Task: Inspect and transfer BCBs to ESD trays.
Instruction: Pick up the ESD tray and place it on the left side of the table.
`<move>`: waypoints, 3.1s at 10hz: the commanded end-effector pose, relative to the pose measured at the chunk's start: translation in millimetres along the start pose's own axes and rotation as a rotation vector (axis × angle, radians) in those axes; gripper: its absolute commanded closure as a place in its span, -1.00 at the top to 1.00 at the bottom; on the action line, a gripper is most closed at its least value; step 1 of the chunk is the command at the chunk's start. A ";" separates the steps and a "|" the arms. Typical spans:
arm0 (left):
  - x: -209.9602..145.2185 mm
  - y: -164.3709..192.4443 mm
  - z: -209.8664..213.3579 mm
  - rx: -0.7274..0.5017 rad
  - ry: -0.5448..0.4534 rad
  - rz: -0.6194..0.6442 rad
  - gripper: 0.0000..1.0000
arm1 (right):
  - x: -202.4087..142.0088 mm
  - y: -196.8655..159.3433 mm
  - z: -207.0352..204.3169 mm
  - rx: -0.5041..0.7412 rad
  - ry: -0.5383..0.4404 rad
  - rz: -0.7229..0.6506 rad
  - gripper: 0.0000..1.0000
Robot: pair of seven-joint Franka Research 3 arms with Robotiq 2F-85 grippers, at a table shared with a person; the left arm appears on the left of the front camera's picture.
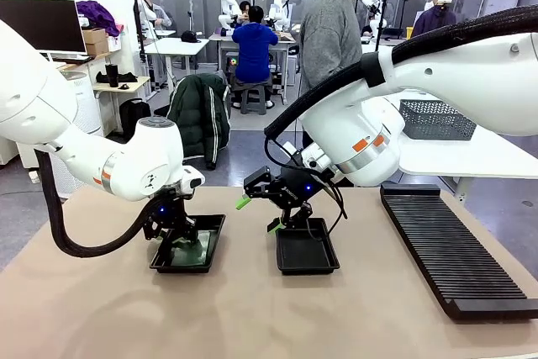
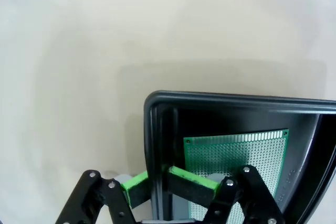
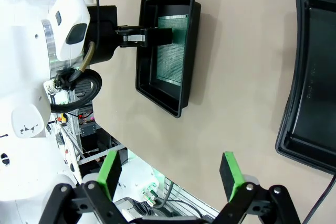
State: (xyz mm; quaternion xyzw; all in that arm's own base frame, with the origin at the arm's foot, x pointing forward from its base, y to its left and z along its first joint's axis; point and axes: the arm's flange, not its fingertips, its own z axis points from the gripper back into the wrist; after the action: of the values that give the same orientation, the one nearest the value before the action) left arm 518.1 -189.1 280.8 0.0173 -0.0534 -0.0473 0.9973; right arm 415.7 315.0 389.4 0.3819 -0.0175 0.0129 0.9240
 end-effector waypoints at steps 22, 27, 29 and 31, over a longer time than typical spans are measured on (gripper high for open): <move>7.7 -7.2 14.4 0.076 0.038 0.031 -1.00 | -0.5 -0.4 -1.2 -0.006 -0.005 -0.009 1.00; 2.7 -8.6 13.3 0.087 0.027 0.074 -0.61 | -0.5 -0.4 -1.2 -0.006 -0.005 -0.009 1.00; -1.0 -5.4 17.2 0.087 0.025 0.070 -0.61 | -0.5 -0.4 -1.2 -0.006 -0.005 -0.009 1.00; -1.2 -3.9 19.2 0.092 0.041 0.080 -0.61 | -0.5 -0.4 -1.2 -0.006 -0.005 -0.009 1.00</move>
State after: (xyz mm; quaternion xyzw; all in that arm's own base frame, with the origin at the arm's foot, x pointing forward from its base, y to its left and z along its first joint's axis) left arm 519.5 -195.9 302.0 0.0433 -0.0374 -0.0146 0.9983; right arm 415.7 315.0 389.3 0.3819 -0.0175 0.0129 0.9240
